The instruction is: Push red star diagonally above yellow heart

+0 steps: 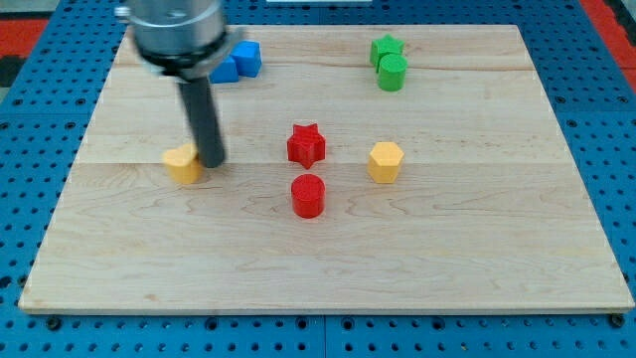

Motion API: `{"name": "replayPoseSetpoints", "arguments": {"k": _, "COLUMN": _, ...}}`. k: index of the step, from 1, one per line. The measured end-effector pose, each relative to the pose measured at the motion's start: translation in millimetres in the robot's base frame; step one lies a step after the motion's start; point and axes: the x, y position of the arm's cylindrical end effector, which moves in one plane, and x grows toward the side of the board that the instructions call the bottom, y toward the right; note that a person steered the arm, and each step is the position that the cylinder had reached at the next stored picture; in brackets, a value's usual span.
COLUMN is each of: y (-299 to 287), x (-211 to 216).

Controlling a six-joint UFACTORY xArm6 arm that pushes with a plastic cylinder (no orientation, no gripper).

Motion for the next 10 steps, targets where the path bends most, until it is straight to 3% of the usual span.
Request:
{"name": "replayPoseSetpoints", "arguments": {"k": 2, "y": 80.2, "x": -17.6}}
{"name": "replayPoseSetpoints", "arguments": {"k": 3, "y": 79.4, "x": -74.5}}
{"name": "replayPoseSetpoints", "arguments": {"k": 4, "y": 169.5, "x": -74.8}}
{"name": "replayPoseSetpoints", "arguments": {"k": 5, "y": 192.9, "x": -42.2}}
{"name": "replayPoseSetpoints", "arguments": {"k": 8, "y": 108.7, "x": 15.5}}
{"name": "replayPoseSetpoints", "arguments": {"k": 9, "y": 82.4, "x": -0.7}}
{"name": "replayPoseSetpoints", "arguments": {"k": 10, "y": 69.6, "x": -42.8}}
